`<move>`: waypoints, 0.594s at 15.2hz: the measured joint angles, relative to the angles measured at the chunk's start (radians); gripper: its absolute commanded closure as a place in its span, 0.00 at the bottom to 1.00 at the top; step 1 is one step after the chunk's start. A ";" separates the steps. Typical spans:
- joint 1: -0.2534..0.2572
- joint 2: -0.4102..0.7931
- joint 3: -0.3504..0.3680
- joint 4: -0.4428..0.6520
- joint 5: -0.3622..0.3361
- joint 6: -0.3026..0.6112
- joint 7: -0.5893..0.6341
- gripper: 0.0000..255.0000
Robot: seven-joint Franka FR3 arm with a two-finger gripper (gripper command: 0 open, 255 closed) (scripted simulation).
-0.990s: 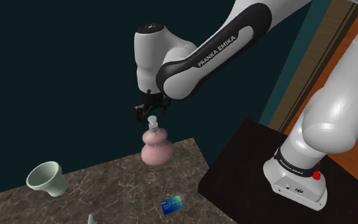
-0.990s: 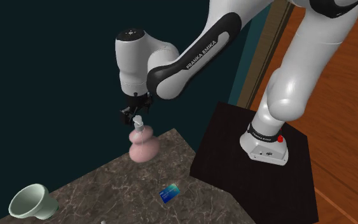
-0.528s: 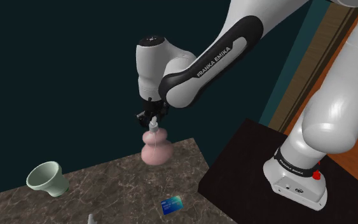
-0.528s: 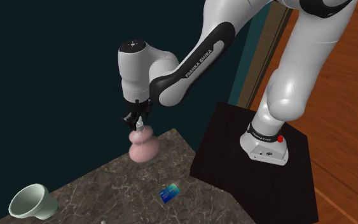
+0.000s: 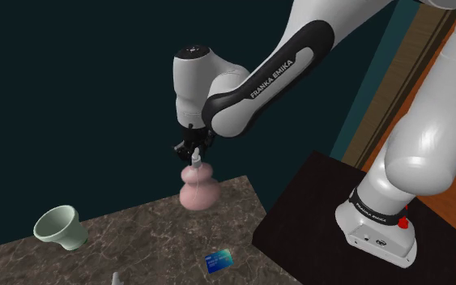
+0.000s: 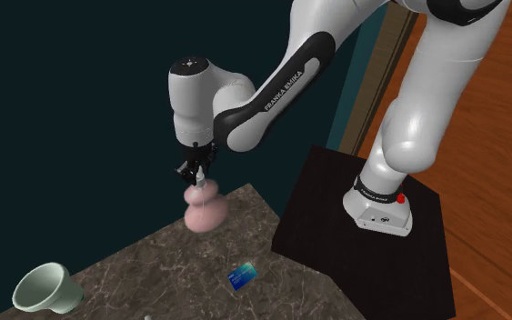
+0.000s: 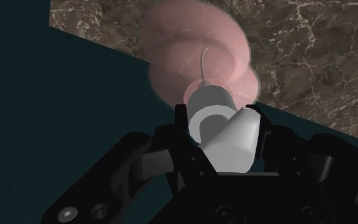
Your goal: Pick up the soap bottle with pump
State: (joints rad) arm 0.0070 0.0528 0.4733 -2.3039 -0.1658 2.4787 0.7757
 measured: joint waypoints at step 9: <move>0.000 -0.068 0.005 0.030 0.063 -0.091 -0.047 1.00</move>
State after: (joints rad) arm 0.0068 -0.0148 0.4780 -2.2740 -0.1030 2.3877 0.7288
